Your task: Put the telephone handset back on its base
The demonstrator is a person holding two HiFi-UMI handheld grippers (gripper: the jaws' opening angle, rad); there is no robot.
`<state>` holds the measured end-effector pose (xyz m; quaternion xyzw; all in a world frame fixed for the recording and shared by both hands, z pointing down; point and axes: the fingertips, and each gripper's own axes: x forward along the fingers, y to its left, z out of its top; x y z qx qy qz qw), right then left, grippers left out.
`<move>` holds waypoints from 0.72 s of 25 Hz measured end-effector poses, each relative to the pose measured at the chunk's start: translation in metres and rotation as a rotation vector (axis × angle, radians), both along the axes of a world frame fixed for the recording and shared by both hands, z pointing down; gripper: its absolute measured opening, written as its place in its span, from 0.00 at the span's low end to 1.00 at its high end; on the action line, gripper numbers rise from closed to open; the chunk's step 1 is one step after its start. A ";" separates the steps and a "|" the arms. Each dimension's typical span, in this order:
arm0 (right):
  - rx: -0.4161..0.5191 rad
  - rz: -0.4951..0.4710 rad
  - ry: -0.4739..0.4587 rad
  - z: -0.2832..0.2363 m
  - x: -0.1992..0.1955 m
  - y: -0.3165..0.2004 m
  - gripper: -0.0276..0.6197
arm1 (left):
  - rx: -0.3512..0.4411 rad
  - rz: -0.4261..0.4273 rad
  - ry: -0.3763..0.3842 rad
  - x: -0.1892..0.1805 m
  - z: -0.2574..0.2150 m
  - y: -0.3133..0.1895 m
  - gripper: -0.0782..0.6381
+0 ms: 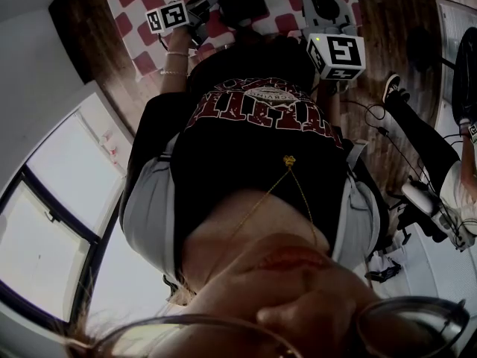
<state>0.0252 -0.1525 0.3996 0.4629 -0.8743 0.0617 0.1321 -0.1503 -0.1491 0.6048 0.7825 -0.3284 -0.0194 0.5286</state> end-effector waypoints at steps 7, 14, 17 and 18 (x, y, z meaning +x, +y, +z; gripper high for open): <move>0.000 0.003 -0.003 0.000 -0.002 0.001 0.07 | -0.008 -0.011 -0.009 0.000 0.002 -0.001 0.22; -0.004 -0.003 0.000 0.002 -0.004 0.002 0.07 | -0.027 -0.024 -0.077 0.002 0.003 -0.003 0.23; -0.007 -0.009 0.006 0.003 -0.006 0.003 0.07 | -0.027 -0.023 -0.129 0.002 0.003 -0.003 0.24; -0.007 -0.010 0.008 0.003 -0.007 0.003 0.07 | -0.024 -0.021 -0.146 0.003 0.003 -0.004 0.24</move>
